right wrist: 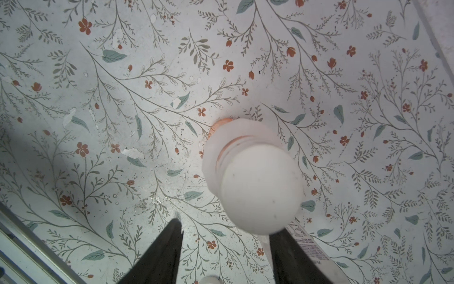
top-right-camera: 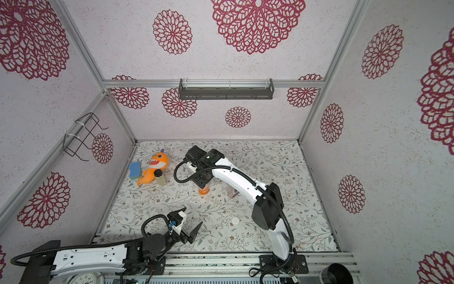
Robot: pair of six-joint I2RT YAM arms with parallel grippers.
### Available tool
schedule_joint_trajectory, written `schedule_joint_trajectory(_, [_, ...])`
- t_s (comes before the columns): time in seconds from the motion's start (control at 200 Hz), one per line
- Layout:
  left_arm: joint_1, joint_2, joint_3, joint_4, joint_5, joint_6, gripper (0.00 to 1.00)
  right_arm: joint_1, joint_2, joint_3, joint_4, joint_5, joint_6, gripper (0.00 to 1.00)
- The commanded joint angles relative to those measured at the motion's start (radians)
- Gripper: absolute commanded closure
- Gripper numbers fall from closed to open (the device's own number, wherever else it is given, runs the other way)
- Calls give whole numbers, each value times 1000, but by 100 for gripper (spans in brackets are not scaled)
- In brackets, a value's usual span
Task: Screw on the bottle caps
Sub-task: Place the plastic bottle at the center of the table, then pick up the plastic bottle from the center of the table.
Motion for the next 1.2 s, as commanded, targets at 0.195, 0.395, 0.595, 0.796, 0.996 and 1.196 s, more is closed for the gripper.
schedule_joint_trajectory(0.195, [33, 9, 2, -1, 8, -58, 1, -11, -382, -232, 159, 90, 87, 35])
schedule_joint_trajectory(0.395, [65, 20, 45, -90, 4, -170, 1, -72, -556, -417, 204, 93, 240, 27])
schedule_joint_trajectory(0.595, [72, 115, 132, -100, 80, -118, 1, -199, -652, -544, 177, 71, 358, 28])
schedule_joint_trajectory(0.796, [72, 296, 230, -59, 90, -57, 1, -258, -641, -585, 181, 37, 361, 30])
schedule_joint_trajectory(0.996, [72, 428, 291, -4, 114, -28, 1, -260, -576, -575, 197, 37, 402, 30])
schedule_joint_trajectory(1.196, [72, 459, 306, 4, 120, -27, 1, -261, -479, -540, 196, 33, 435, 32])
